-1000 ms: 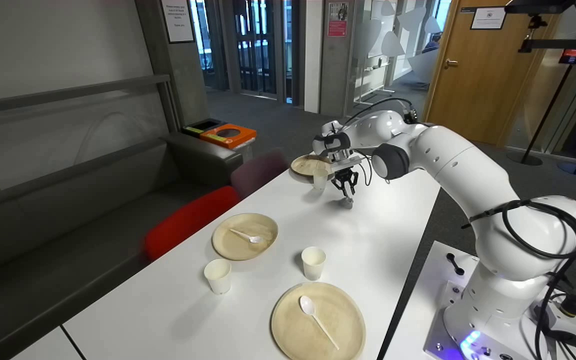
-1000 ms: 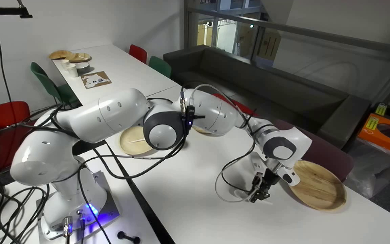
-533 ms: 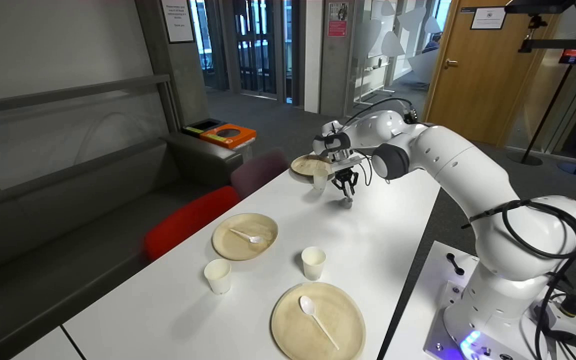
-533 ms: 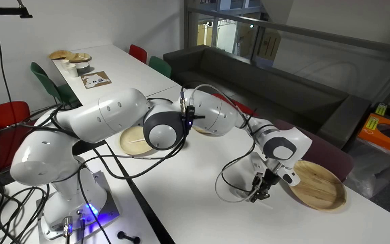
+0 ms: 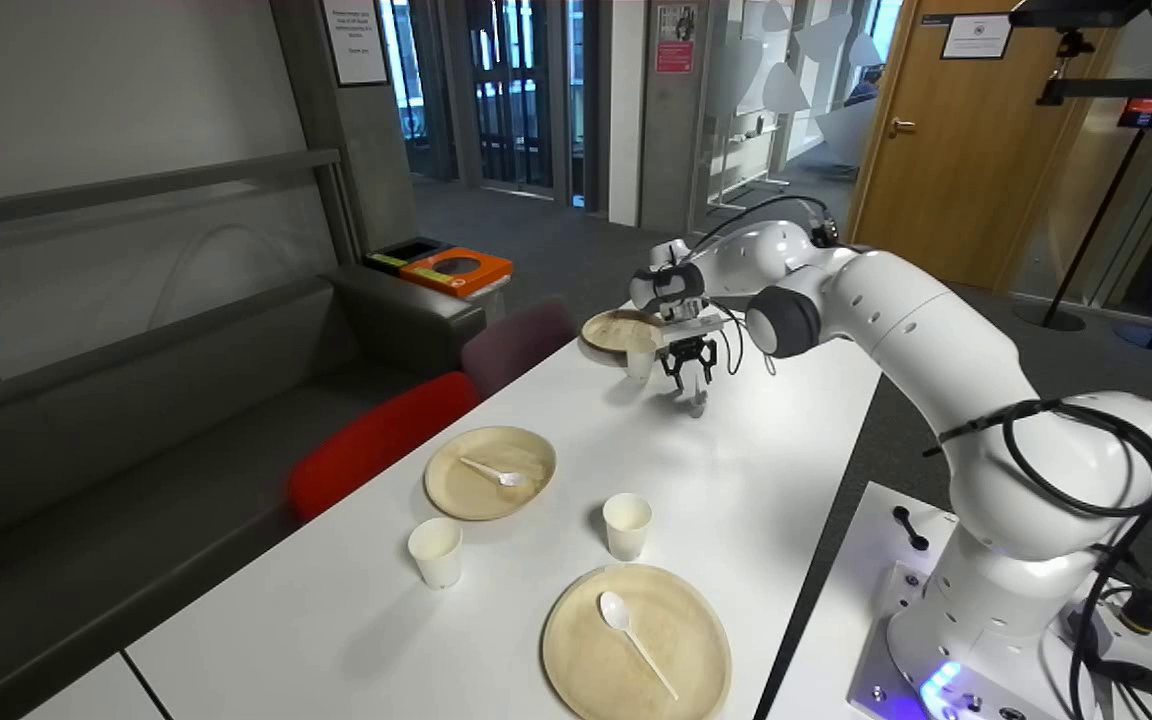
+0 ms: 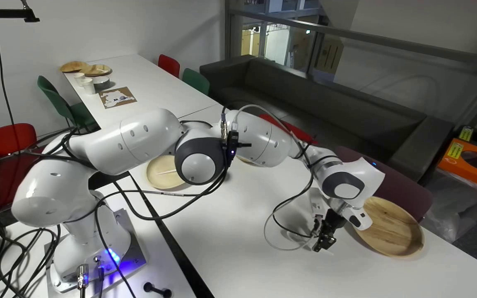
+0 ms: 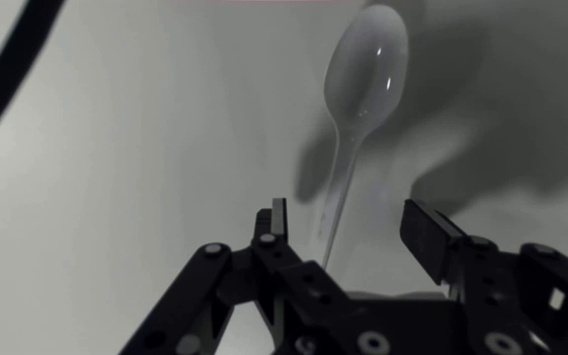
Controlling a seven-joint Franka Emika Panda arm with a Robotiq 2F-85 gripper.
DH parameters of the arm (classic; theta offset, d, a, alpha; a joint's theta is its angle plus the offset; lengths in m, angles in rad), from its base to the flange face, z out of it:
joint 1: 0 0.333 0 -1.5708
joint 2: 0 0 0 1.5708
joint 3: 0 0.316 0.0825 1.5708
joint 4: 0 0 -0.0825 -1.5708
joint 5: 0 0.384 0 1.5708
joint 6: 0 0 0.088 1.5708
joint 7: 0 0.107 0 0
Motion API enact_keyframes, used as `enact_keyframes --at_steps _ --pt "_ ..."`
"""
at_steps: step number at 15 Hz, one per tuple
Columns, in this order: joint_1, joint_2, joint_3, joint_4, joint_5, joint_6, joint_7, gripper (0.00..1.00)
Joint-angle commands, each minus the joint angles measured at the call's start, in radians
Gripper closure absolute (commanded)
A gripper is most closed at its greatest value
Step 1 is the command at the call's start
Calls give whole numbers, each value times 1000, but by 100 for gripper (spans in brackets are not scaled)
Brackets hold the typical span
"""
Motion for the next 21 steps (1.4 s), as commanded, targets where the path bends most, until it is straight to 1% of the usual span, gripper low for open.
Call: enact_keyframes --at_steps 1,2,3,4,9,10,12,15,16,17,18,20,21 --pt "-7 -40 8 -82 38 110 19 38" --pt "-5 -46 7 -100 43 137 17 40" --pt "-1 -57 7 -132 46 174 12 39" --pt "3 -68 8 -163 49 209 6 40" --pt "20 -137 18 -335 58 370 -11 38" --pt "22 -151 21 -367 62 395 -16 39" --pt "18 -201 32 -446 74 432 -45 38" --pt "-8 -300 52 -559 105 470 -119 36" --pt "-16 -338 55 -596 121 478 -146 33" --pt "-23 -377 56 -633 139 481 -170 33" --pt "-31 -409 56 -656 157 479 -187 31" --pt "-39 -452 54 -695 189 466 -212 33" --pt "-55 -466 69 -706 185 462 -210 34"
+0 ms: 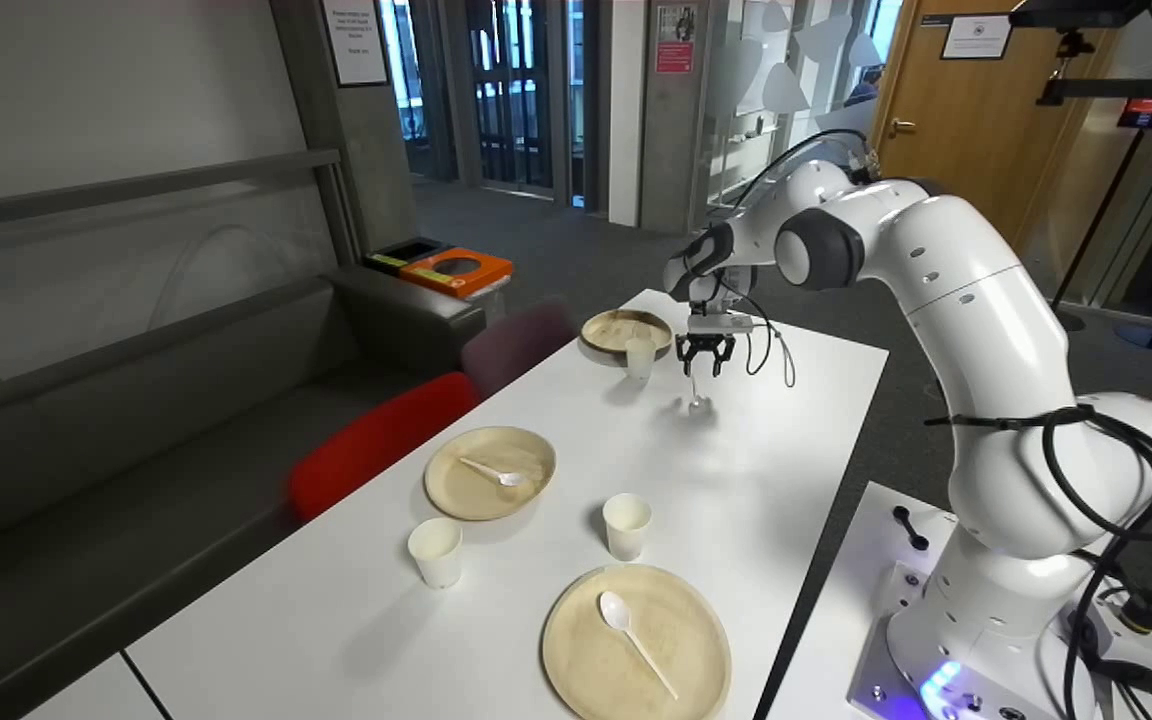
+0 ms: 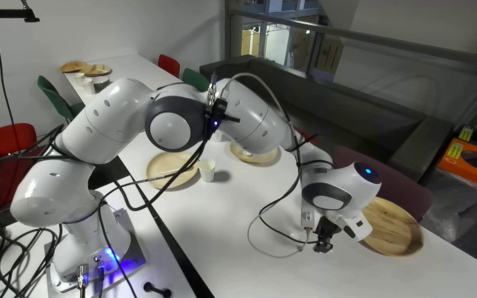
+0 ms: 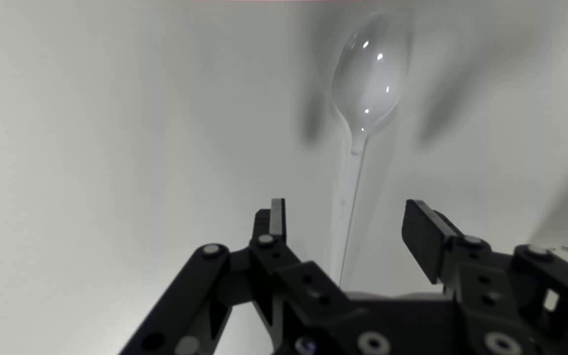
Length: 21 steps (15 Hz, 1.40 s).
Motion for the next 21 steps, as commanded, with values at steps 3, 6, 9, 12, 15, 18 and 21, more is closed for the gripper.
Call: enact_keyframes --at_steps 3,6,9,12,15,18,21 --pt "-40 -140 50 -173 44 31 -44 36" --pt "-31 -136 53 -186 47 37 -29 34" --pt "-26 -121 60 -180 50 38 -17 35" --pt "-24 -117 65 -175 56 43 -11 35" --pt "-21 -112 67 -176 71 86 -1 36" --pt "-17 -103 67 -174 76 127 12 36" --pt "-10 -100 66 -180 68 158 24 37"
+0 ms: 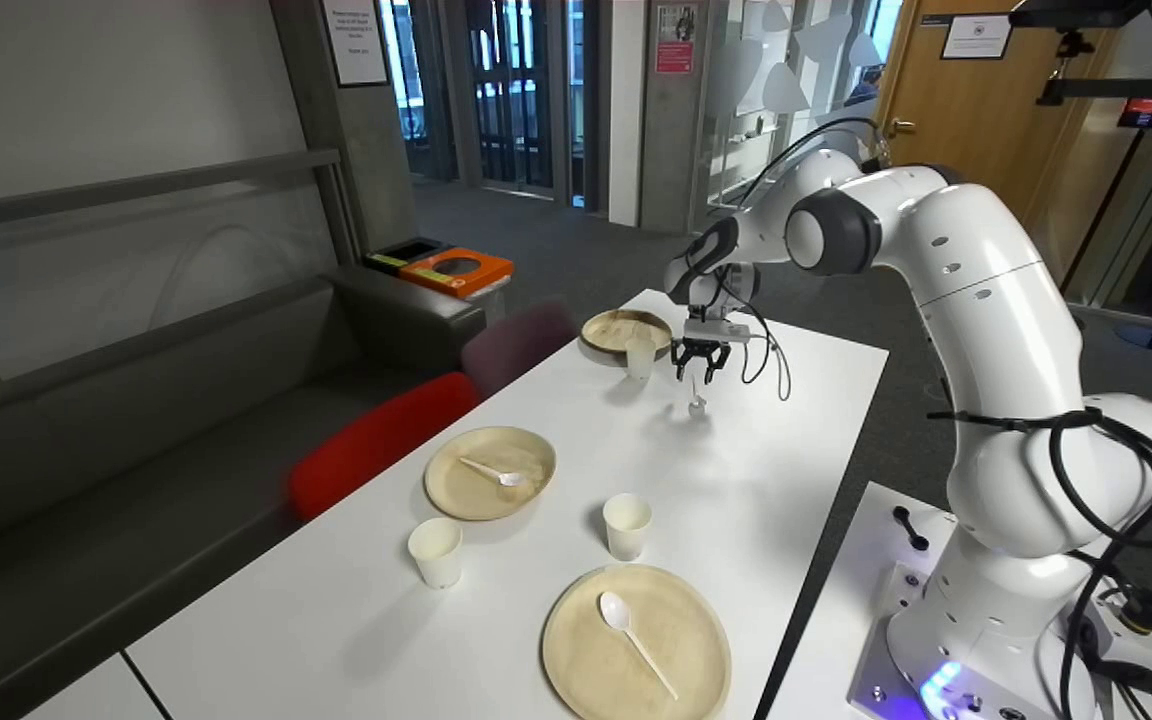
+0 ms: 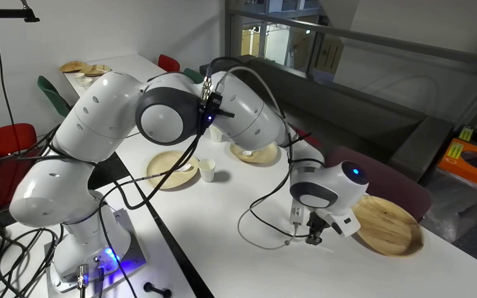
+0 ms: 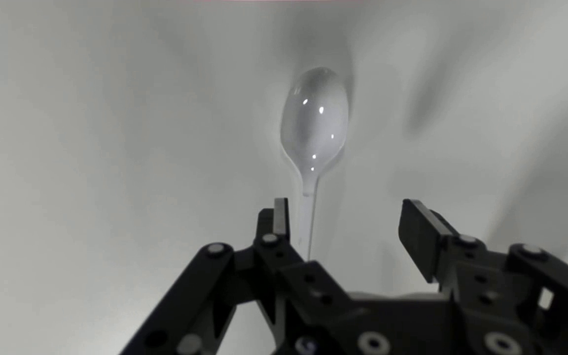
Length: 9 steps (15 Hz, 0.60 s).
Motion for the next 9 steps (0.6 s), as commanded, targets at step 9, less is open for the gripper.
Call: enact_keyframes --at_steps 9 --pt "26 0 -7 -42 -4 75 64 36"
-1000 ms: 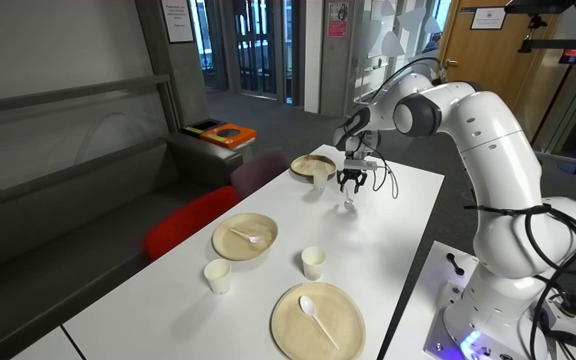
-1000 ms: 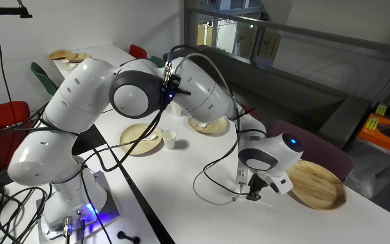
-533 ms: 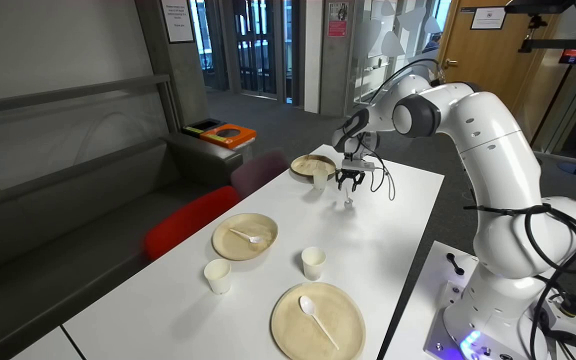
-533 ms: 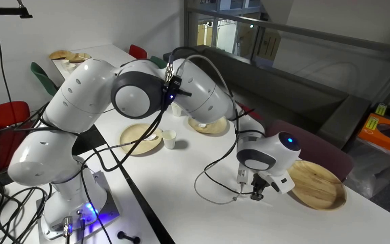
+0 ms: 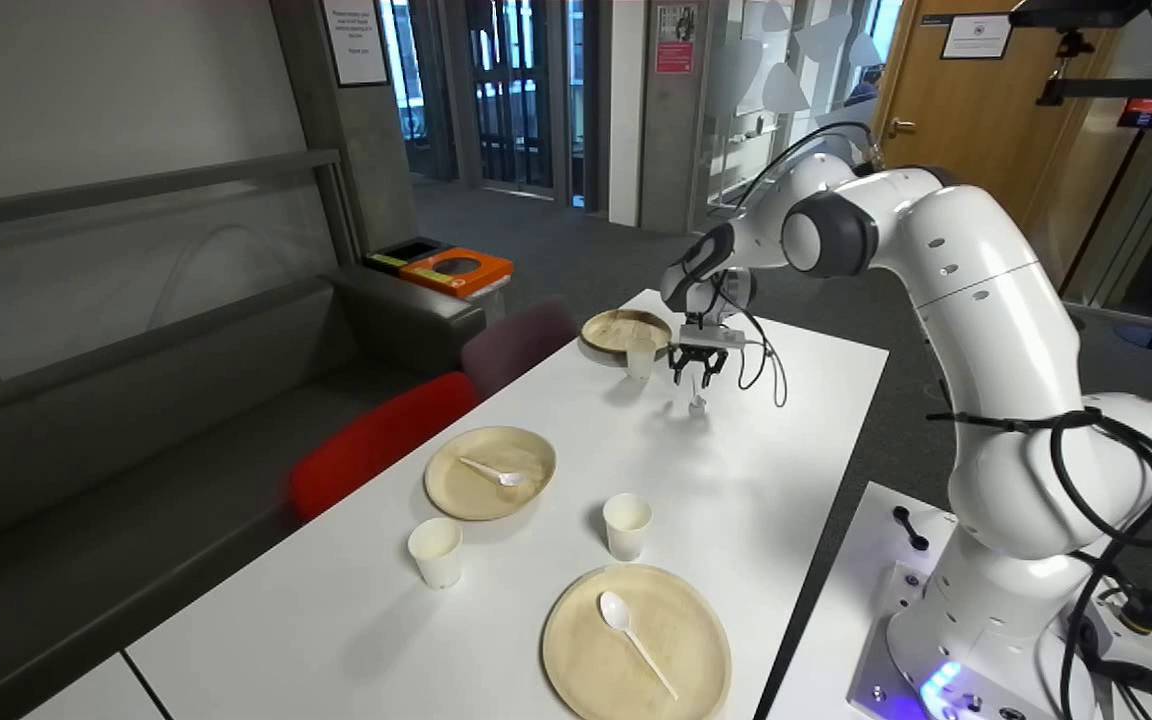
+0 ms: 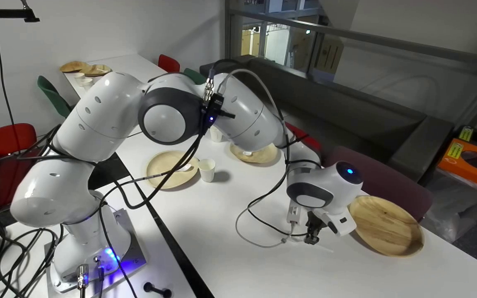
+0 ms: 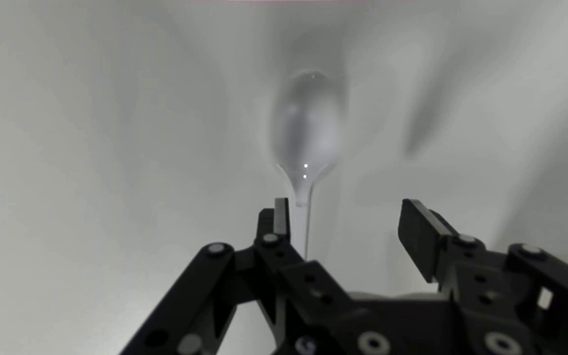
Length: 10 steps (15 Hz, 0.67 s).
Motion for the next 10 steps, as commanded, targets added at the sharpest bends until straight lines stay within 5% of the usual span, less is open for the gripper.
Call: enact_keyframes --at_steps 1,7,8,10 --pt "10 -8 -8 -24 -4 30 24 36" --pt "8 7 -18 -14 -7 23 43 38" --pt "7 7 -19 -13 -7 23 44 49" --pt "7 8 -22 -13 -8 23 46 48"
